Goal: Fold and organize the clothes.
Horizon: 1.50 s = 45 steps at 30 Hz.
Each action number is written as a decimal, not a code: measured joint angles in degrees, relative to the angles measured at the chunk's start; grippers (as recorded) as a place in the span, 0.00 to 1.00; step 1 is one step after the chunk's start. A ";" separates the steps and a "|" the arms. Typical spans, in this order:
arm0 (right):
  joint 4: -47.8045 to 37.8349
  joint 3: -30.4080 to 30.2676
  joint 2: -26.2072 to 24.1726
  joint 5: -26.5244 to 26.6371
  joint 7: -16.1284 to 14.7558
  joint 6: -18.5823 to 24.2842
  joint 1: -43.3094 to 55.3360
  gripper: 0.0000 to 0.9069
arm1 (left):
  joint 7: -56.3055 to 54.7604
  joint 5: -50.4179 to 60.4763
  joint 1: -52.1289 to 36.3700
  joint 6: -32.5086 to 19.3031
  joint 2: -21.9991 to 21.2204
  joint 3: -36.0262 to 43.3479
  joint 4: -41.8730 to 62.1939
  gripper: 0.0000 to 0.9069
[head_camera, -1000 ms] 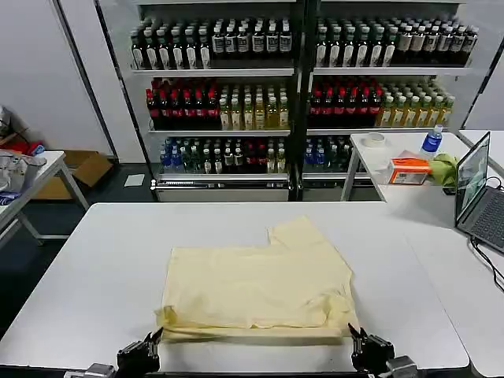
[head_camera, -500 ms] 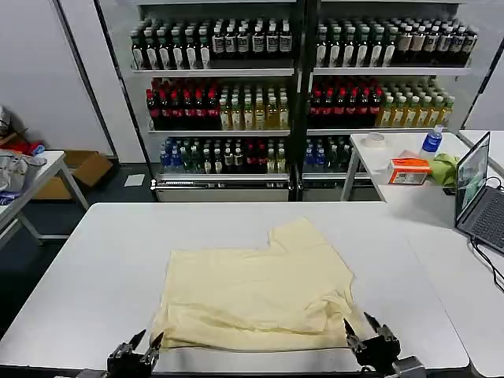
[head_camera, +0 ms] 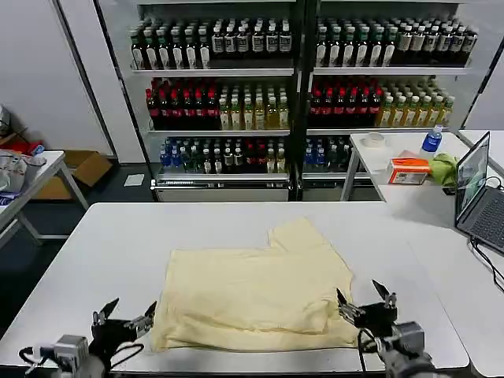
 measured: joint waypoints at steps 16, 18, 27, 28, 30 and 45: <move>-25.29 -13.36 7.52 1.36 -0.59 -1.05 27.38 1.00 | -3.11 -4.21 -21.76 2.26 2.96 12.21 15.08 1.00; -28.66 -14.59 8.61 1.35 -0.80 -1.09 30.26 1.00 | -3.44 -4.39 -24.37 2.52 2.77 13.92 17.24 1.00; -41.12 -18.03 12.79 0.80 -1.78 -0.91 39.52 1.00 | -4.21 -4.64 -34.73 2.77 1.54 21.10 27.05 1.00; -42.44 -18.27 13.29 0.67 -1.95 -0.78 40.36 1.00 | -4.21 -4.71 -35.68 2.79 1.36 21.74 28.06 1.00; -44.59 -18.59 14.08 0.56 -2.18 -0.61 41.63 1.00 | -4.27 -4.91 -37.21 2.84 1.08 22.66 29.70 1.00; -58.22 -18.75 19.40 0.31 -3.33 -0.17 47.04 0.96 | -4.03 -5.89 -42.99 3.01 -0.02 27.59 35.43 0.06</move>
